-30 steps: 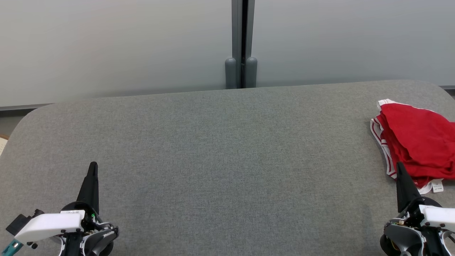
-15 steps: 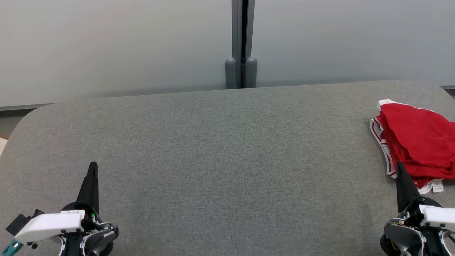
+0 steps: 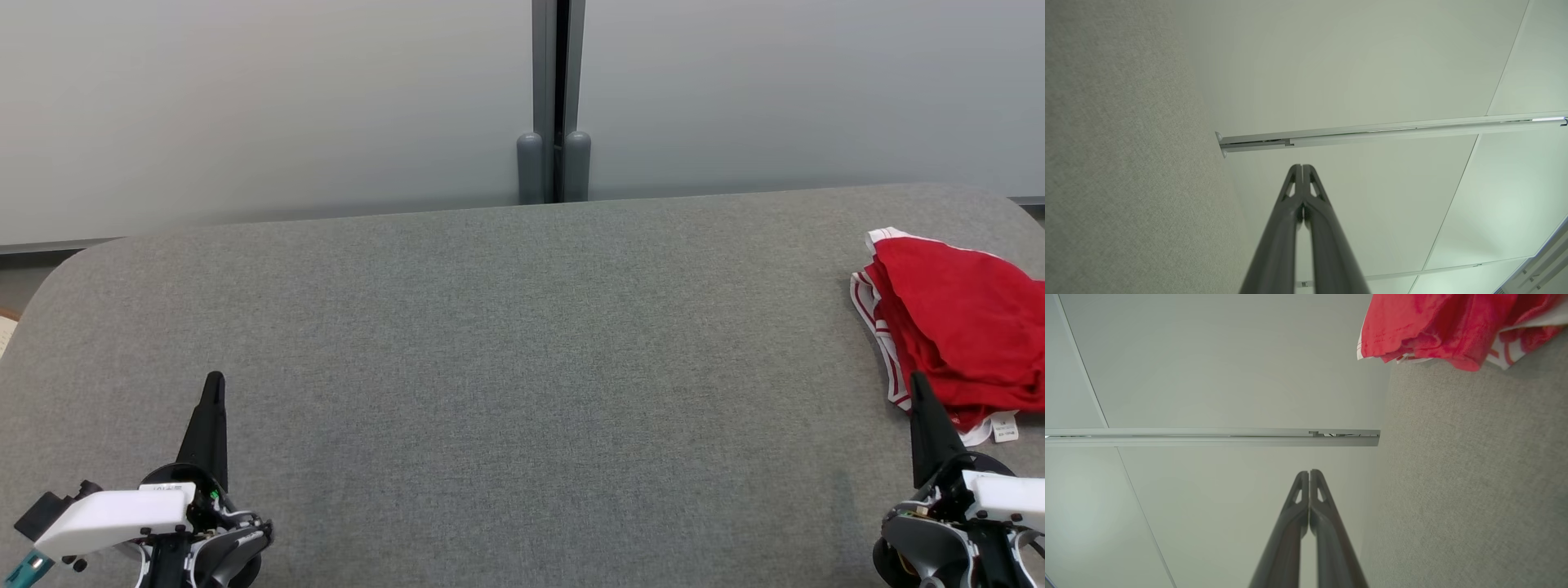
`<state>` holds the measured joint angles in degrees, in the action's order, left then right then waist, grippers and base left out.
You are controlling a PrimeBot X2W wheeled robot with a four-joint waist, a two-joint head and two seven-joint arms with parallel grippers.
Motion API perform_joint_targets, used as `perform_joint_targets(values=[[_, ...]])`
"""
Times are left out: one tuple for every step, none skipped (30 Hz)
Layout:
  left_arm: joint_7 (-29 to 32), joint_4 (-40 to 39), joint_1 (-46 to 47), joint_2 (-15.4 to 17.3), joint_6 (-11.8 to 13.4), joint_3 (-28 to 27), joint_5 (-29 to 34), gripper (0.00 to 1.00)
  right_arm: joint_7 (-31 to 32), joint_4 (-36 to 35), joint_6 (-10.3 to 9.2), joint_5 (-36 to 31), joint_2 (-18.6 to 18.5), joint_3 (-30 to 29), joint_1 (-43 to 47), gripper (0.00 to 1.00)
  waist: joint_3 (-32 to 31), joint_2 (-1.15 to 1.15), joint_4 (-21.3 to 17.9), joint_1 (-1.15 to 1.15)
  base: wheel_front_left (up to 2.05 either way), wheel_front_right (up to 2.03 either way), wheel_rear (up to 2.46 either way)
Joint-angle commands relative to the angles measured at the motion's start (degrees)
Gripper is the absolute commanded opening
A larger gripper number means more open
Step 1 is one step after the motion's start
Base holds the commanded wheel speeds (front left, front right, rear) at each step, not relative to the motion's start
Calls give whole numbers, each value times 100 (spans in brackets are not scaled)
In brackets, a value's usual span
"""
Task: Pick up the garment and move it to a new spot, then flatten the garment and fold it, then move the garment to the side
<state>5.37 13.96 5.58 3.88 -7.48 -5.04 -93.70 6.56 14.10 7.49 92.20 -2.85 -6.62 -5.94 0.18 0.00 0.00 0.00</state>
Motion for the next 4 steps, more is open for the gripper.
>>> perform_joint_targets(values=[[20,7,93,9,-17,-32,22,0,24,-16,0,29,-5,-3,-53,0,0,0,0,0,0,0,0],[13,7,93,8,-17,-33,23,0,24,-16,0,29,-5,-3,-53,0,0,0,0,0,0,0,0],[15,7,94,7,-17,-35,22,0,23,-16,0,29,-5,-3,-53,0,0,0,0,0,0,0,0],[15,7,94,7,-17,-35,22,0,23,-16,0,29,-5,-3,-53,0,0,0,0,0,0,0,0]])
